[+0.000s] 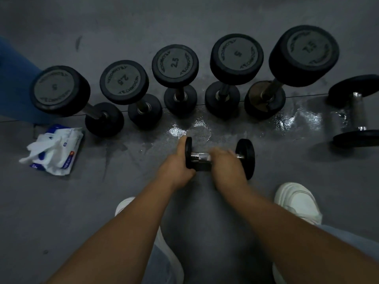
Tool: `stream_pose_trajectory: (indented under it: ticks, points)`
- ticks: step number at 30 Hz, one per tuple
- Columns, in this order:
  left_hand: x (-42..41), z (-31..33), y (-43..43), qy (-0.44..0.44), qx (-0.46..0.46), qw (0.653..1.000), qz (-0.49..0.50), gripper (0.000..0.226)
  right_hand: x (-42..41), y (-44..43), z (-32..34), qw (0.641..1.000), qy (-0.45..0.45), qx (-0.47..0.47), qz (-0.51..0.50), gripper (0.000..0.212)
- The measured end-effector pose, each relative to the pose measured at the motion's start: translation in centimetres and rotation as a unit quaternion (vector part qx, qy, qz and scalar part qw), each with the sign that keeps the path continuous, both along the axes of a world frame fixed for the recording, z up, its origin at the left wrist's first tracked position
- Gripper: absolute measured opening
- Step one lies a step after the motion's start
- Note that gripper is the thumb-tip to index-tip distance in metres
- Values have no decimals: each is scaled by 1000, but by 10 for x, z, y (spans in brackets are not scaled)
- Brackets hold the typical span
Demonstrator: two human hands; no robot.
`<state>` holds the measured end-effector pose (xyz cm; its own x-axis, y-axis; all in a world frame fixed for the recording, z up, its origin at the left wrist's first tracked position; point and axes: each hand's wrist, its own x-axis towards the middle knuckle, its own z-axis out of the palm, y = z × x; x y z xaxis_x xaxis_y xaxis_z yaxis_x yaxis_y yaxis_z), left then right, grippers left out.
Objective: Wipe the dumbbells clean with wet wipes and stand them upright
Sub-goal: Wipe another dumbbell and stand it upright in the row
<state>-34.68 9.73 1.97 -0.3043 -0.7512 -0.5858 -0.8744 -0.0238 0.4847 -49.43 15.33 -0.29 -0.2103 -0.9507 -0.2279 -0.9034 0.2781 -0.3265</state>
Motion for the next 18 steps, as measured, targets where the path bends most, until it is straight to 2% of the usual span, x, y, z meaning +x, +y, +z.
stream_pose_trajectory:
  ticks: [4, 7, 11, 13, 15, 18]
  points:
    - [-3, 5, 1, 8, 8, 1000, 9, 103, 24, -5, 3, 995, -27, 6, 91, 18]
    - [-4, 5, -1, -11, 1, 1000, 3, 102, 0, -6, 5, 1000, -16, -12, 5, 7]
    - [-7, 6, -4, 0, 54, 998, 44, 98, 21, -10, 21, 996, -14, -22, 87, 16]
    - [-7, 6, -4, 0, 79, 994, 69, 86, 0, -18, 21, 1000, -11, -8, 19, 26]
    - [-8, 6, -3, -3, 82, 994, 76, 81, -20, -20, 17, 998, 17, 49, -20, 26]
    - [-8, 5, 3, -4, 41, 996, 78, 100, -14, -23, 18, 996, 49, 70, -35, 24]
